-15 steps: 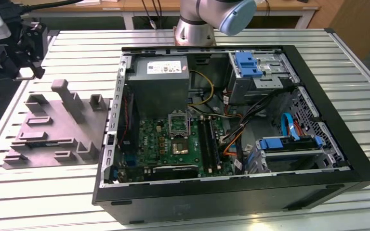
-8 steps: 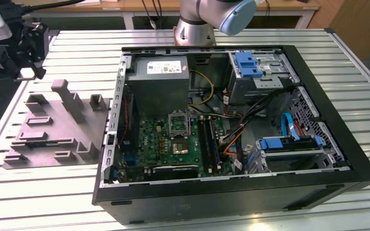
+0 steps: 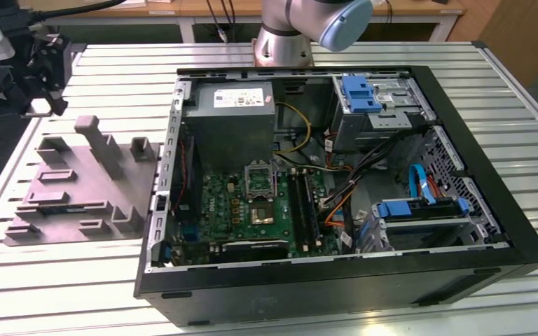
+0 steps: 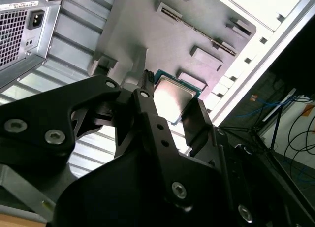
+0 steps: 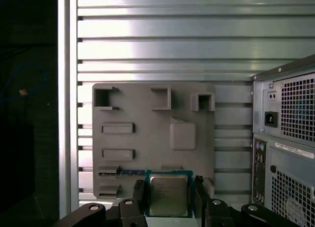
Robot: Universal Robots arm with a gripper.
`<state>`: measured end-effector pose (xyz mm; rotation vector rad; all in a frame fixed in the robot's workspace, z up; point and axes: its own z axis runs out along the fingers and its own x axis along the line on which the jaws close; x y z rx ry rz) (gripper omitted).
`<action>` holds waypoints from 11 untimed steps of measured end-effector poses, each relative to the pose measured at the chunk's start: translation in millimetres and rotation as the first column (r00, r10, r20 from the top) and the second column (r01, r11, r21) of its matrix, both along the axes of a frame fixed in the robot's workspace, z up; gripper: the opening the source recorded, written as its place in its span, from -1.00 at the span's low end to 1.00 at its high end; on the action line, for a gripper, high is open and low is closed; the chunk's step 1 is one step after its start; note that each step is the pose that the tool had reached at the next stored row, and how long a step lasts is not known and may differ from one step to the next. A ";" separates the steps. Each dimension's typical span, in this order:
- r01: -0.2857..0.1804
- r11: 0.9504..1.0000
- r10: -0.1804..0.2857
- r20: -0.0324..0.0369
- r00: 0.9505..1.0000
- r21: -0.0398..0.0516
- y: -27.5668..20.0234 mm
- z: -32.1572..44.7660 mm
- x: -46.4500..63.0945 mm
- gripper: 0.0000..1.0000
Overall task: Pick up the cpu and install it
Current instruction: 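Pick up the cpu and move it towards the insertion slot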
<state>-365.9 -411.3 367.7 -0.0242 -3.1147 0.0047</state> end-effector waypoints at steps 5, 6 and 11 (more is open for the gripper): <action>0.000 1.000 0.000 0.000 1.000 0.022 -1.6 -0.4 4.7 -0.06; 0.000 1.000 0.000 0.000 1.000 0.026 -2.0 -0.3 5.4 -0.06; 0.001 1.000 -0.001 0.000 1.000 0.027 -2.8 -0.3 7.3 -0.06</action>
